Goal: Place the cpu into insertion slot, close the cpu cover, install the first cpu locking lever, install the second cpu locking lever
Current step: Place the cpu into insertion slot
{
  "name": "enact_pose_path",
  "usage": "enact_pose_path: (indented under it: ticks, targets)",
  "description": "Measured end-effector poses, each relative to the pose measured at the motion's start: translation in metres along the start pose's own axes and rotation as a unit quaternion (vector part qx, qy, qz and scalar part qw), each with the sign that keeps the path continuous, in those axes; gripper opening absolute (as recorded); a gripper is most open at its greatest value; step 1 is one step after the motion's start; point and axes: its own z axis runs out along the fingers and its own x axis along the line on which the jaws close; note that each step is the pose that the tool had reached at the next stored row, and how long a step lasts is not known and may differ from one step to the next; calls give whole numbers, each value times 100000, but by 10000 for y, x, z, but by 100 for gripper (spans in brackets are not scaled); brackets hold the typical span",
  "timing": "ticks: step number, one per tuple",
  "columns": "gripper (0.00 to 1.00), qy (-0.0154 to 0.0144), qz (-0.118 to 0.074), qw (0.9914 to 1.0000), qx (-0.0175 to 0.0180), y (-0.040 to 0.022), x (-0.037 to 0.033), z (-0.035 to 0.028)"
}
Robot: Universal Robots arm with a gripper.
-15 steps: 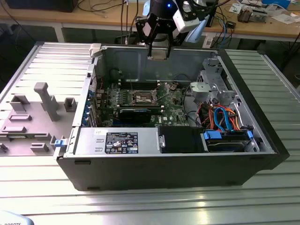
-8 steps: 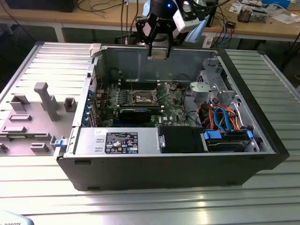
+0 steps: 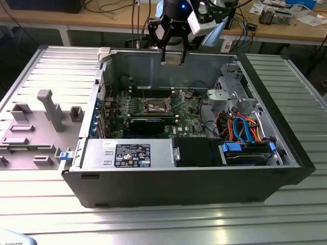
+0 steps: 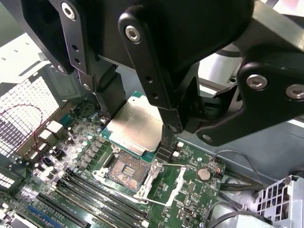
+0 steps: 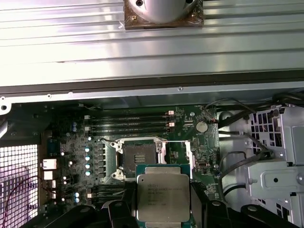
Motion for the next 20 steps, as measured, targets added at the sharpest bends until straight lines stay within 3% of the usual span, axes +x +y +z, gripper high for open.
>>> enact_pose_path:
  ticks: [20]
  targets:
    - [54, -51, 679, 99998, -14, -2, 27, 2]
